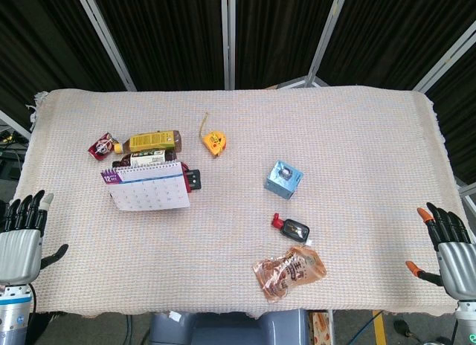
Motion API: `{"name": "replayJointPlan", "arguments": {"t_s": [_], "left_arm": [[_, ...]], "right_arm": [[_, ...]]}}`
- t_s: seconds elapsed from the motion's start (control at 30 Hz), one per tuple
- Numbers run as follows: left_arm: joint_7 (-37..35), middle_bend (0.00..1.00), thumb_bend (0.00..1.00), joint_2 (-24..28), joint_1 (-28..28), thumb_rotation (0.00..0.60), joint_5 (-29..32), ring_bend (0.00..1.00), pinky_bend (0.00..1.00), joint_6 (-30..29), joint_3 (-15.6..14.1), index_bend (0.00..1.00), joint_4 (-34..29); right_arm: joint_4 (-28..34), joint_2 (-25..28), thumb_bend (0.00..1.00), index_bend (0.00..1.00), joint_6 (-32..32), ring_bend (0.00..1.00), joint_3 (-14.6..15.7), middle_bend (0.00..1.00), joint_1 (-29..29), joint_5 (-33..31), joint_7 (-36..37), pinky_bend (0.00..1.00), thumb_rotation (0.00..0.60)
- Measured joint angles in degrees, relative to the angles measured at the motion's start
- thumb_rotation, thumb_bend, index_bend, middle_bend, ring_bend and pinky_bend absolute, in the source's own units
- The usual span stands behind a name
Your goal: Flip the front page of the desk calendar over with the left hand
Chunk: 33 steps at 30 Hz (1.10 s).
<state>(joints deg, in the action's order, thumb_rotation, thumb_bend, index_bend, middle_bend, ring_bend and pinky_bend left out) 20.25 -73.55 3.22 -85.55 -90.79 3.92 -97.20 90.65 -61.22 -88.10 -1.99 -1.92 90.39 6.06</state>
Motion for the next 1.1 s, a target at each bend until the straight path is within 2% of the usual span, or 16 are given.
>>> {"name": "replayJointPlan", "arguments": {"t_s": [0.5, 0.7, 0.77, 0.8, 0.83, 0.9, 0.93, 1.0, 1.1], "left_arm": [[-0.11, 0.0, 0.15, -0.12, 0.17, 0.6, 0.94, 0.0, 0.0, 0.91, 0.08, 0.0, 0.17], [-0.5, 0.0, 0.18, -0.2, 0.69, 0.6, 2.93, 0.0, 0.0, 2.83, 0.41, 0.0, 0.42], [-0.56, 0.0, 0.19, -0.24, 0.93, 0.6, 3.66, 0.01, 0.03, 3.58, 0.54, 0.0, 0.51], [-0.62, 0.05, 0.2, -0.25, 1.04, 0.6, 3.97, 0.07, 0.12, 3.89, 0.6, 0.0, 0.51], [-0.75, 0.17, 0.24, -0.28, 1.19, 0.6, 4.42, 0.19, 0.24, 4.28, 0.72, 0.0, 0.5], [-0.94, 0.4, 0.31, -0.35, 1.41, 0.6, 5.22, 0.4, 0.41, 4.93, 0.92, 0.0, 0.46], [-1.03, 0.44, 0.33, -0.42, 1.59, 0.6, 5.96, 0.44, 0.44, 5.44, 1.12, 0.0, 0.41], [-1.31, 0.62, 0.51, -0.51, 1.92, 0.6, 7.33, 0.59, 0.52, 6.61, 1.39, 0.0, 0.25], [-1.93, 0.7, 0.69, -0.34, 2.79, 0.6, 10.19, 0.67, 0.55, 10.07, 1.71, 0.0, -0.24]], "right_arm": [[0.23, 0.3, 0.06, 0.02, -0.52, 0.0, 0.0, 0.0, 0.18, 0.17, 0.37, 0.0, 0.6], [0.27, 0.46, 0.06, 0.02, -0.31, 0.0, -0.04, 0.0, 0.18, -0.17, 0.58, 0.0, 0.6], [0.33, 0.53, 0.06, 0.02, -0.48, 0.0, -0.01, 0.0, 0.25, -0.04, 0.67, 0.0, 0.6], [0.4, 0.58, 0.06, 0.02, -0.59, 0.0, 0.02, 0.0, 0.29, 0.05, 0.71, 0.0, 0.6], [0.45, 0.64, 0.06, 0.02, -0.64, 0.0, 0.09, 0.0, 0.34, 0.15, 0.73, 0.0, 0.6], [0.48, 0.68, 0.06, 0.02, -0.7, 0.0, 0.17, 0.0, 0.41, 0.21, 0.72, 0.0, 0.6], [0.52, 0.7, 0.06, 0.02, -0.8, 0.0, 0.15, 0.0, 0.45, 0.2, 0.7, 0.0, 0.6], [0.55, 0.71, 0.06, 0.02, -0.93, 0.0, 0.12, 0.0, 0.5, 0.22, 0.57, 0.0, 0.6], [0.64, 0.73, 0.06, 0.02, -0.98, 0.0, 0.1, 0.0, 0.52, 0.24, 0.56, 0.0, 0.6]]}}
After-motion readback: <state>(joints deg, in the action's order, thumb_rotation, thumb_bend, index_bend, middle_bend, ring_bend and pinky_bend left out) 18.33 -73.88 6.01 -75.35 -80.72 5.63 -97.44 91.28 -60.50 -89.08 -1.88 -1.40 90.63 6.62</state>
